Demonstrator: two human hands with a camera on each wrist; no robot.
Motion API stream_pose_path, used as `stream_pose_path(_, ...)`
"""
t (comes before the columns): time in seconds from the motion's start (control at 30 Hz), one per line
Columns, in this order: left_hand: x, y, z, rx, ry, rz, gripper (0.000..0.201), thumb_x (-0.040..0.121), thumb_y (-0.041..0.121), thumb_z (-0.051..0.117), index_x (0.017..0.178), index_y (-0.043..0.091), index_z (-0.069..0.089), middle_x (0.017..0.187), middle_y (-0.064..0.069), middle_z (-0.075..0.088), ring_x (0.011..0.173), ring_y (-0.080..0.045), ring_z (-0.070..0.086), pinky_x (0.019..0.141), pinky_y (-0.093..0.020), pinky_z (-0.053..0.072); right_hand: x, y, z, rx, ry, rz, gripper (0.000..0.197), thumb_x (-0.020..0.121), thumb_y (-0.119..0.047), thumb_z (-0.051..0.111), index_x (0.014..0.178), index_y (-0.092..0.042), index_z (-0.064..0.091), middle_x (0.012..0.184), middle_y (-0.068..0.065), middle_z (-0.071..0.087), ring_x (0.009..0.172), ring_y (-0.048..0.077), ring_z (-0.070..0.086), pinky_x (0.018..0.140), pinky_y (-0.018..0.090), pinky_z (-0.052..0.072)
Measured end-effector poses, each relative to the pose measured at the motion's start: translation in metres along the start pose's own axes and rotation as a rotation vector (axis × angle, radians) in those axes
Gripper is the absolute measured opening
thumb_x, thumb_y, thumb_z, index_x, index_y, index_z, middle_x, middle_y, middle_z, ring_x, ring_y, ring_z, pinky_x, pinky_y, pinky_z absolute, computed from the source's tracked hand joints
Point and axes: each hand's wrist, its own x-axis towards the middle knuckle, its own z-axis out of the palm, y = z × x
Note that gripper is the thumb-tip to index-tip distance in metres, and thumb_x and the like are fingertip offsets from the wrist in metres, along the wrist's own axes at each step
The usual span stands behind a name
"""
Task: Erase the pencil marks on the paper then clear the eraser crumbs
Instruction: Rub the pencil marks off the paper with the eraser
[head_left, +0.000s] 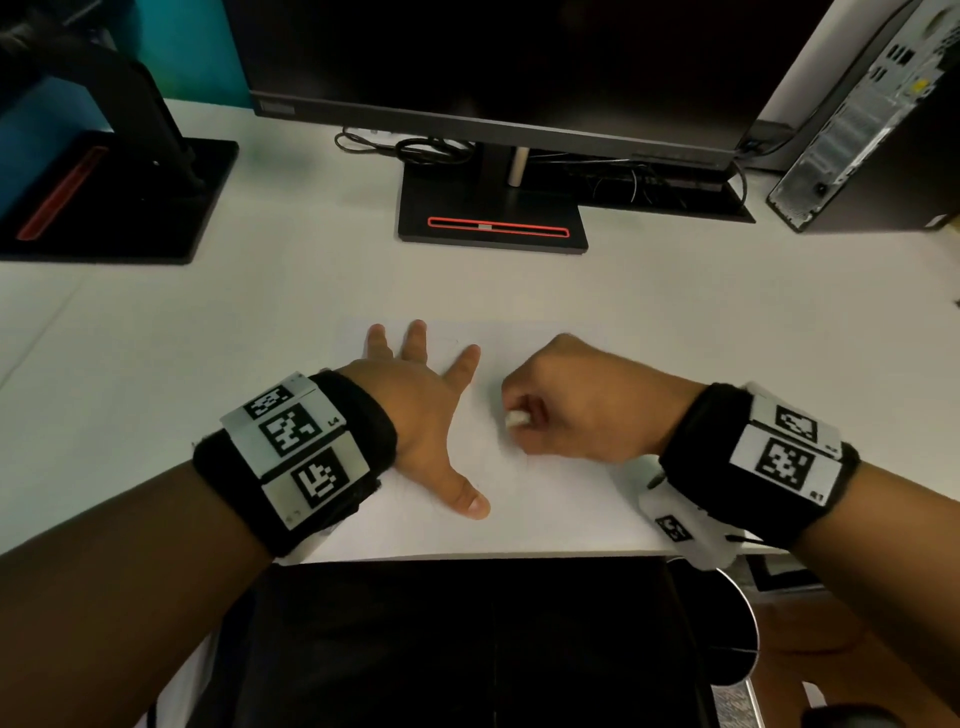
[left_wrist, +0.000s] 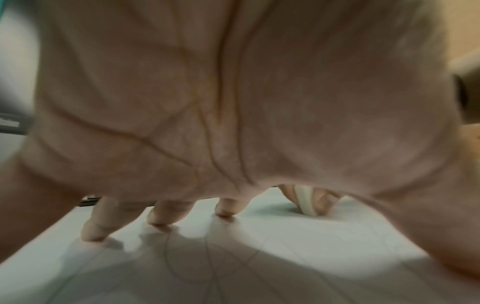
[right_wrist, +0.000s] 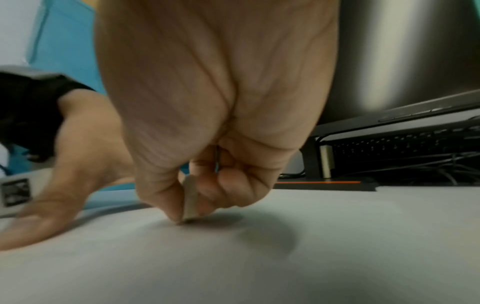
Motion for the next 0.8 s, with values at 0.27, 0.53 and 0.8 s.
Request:
stream_pose_path(0.27,-0.001,0.000,0.000,-0.003,-0.008,0.001,0.153,0.051,0.091,0.070,0.147,0.041,-0.038,0.158,-0.011,-0.041,0.146,-0.048,-0.028,0.117,-0.066,0.024,-0.002,0.006,-0.001,-0.029,0.039,0.048,0.022,0.085,-0.021,0.062,0.067,-0.010,0.056,0.058,0.002,0.057,0.056,0.020,0.051,0.060,0.031,0.045)
stream_pose_path(0.53,-0.001,-0.001,0.000,0.002,-0.001,0.007,0.153,0.051,0.092,0.069,0.148,0.041,-0.037,0.159,-0.012,-0.040,0.146,-0.049,-0.027,0.117,-0.066,0.024,0.003,0.002,-0.002,-0.021,0.021,0.054,0.023,0.086,-0.022,0.062,0.067,-0.010,0.057,0.057,0.003,0.058,0.056,0.020,0.052,0.060,0.031,0.045)
stream_pose_path(0.8,-0.003,0.000,0.000,-0.007,-0.005,0.006,0.151,0.053,0.090,0.070,0.148,0.041,-0.037,0.159,-0.011,-0.040,0.146,-0.048,-0.029,0.118,-0.065,0.024,0.002,0.005,-0.003,-0.007,0.017,0.070,0.021,0.086,-0.022,0.063,0.068,-0.011,0.059,0.058,0.001,0.058,0.057,0.018,0.052,0.059,0.026,0.042)
